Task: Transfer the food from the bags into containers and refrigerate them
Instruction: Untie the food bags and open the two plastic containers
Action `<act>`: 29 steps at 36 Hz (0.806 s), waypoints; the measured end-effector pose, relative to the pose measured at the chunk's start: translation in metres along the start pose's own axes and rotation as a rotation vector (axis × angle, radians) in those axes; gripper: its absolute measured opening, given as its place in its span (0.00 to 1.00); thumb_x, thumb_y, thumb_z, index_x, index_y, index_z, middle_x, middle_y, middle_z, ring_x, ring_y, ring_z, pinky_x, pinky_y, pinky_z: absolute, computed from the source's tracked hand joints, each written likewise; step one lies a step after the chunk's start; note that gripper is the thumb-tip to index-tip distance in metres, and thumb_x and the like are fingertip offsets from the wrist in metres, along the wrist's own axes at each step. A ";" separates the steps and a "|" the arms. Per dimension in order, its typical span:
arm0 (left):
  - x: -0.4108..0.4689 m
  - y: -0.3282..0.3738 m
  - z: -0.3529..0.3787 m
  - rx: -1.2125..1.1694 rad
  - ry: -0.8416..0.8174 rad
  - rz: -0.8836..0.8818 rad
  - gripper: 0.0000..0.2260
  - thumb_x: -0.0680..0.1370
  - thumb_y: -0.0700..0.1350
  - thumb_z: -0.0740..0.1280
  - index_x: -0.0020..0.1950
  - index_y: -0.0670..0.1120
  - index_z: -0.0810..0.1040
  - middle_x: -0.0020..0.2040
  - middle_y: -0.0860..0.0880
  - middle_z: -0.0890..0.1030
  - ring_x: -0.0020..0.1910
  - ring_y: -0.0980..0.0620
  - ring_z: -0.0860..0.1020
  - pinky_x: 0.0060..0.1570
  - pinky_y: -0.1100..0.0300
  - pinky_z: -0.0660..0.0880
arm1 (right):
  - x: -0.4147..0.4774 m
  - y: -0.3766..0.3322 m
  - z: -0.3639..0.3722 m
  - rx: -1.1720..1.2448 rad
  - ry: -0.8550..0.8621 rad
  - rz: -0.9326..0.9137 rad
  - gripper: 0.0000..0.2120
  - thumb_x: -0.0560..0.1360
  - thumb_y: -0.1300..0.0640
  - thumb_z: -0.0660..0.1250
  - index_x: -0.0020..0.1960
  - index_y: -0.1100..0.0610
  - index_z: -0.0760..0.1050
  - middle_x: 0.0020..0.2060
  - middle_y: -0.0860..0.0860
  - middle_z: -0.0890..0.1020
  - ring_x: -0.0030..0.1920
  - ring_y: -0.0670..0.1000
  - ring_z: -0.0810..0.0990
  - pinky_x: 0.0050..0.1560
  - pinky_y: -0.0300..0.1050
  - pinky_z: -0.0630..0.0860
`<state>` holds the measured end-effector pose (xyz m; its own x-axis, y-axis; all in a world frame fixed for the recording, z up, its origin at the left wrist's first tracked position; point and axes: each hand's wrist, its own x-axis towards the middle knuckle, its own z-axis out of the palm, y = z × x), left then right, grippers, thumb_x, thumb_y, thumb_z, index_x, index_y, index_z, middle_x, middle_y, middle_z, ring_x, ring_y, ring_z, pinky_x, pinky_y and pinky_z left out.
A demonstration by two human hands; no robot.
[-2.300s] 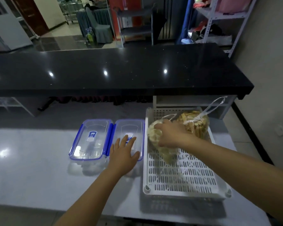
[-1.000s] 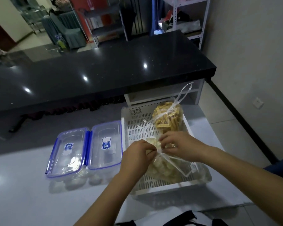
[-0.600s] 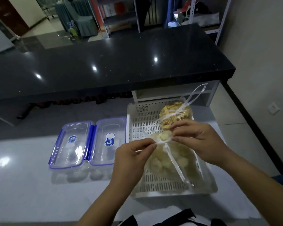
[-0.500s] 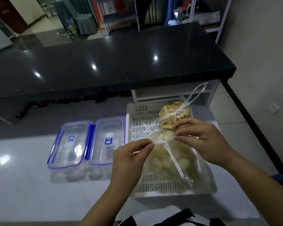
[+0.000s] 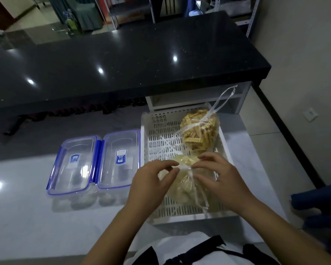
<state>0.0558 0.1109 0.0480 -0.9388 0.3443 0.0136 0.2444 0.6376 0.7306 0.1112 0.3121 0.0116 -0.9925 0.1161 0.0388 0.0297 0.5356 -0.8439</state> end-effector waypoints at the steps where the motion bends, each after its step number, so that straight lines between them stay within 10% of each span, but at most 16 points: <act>1: 0.005 0.002 -0.002 0.037 -0.034 0.013 0.07 0.77 0.51 0.73 0.53 0.57 0.85 0.44 0.61 0.84 0.49 0.61 0.80 0.51 0.61 0.75 | 0.001 -0.001 0.002 -0.007 -0.015 0.017 0.08 0.75 0.56 0.73 0.53 0.47 0.84 0.58 0.40 0.75 0.59 0.37 0.74 0.59 0.26 0.66; 7: 0.035 0.016 -0.006 0.230 -0.245 0.009 0.07 0.77 0.53 0.72 0.52 0.56 0.86 0.47 0.57 0.86 0.48 0.58 0.81 0.51 0.57 0.77 | 0.011 -0.007 0.010 -0.082 -0.022 0.044 0.06 0.76 0.56 0.72 0.53 0.53 0.85 0.58 0.44 0.76 0.57 0.44 0.75 0.61 0.38 0.70; 15: 0.044 0.022 -0.002 0.351 -0.367 -0.023 0.05 0.73 0.54 0.75 0.47 0.57 0.86 0.35 0.60 0.81 0.42 0.59 0.80 0.40 0.61 0.74 | 0.004 -0.009 0.011 -0.087 -0.041 -0.042 0.04 0.77 0.60 0.71 0.48 0.55 0.84 0.58 0.41 0.74 0.56 0.34 0.72 0.58 0.26 0.66; 21: 0.032 0.024 -0.013 0.047 -0.208 -0.033 0.05 0.71 0.48 0.79 0.39 0.56 0.85 0.34 0.58 0.83 0.34 0.64 0.79 0.37 0.68 0.74 | 0.003 -0.023 -0.012 -0.126 0.117 -0.180 0.02 0.74 0.62 0.73 0.47 0.59 0.85 0.58 0.53 0.77 0.59 0.52 0.75 0.60 0.45 0.72; 29: 0.010 0.008 -0.030 -0.329 0.052 -0.141 0.08 0.71 0.41 0.78 0.40 0.55 0.86 0.36 0.46 0.84 0.39 0.48 0.82 0.42 0.62 0.78 | 0.004 -0.019 -0.052 -0.088 0.073 -0.164 0.01 0.76 0.59 0.72 0.46 0.53 0.81 0.59 0.46 0.70 0.66 0.48 0.69 0.69 0.42 0.62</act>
<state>0.0408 0.0993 0.0744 -0.9708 0.2283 -0.0743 0.0286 0.4171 0.9084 0.1131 0.3463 0.0555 -0.9736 0.0803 0.2136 -0.1182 0.6234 -0.7729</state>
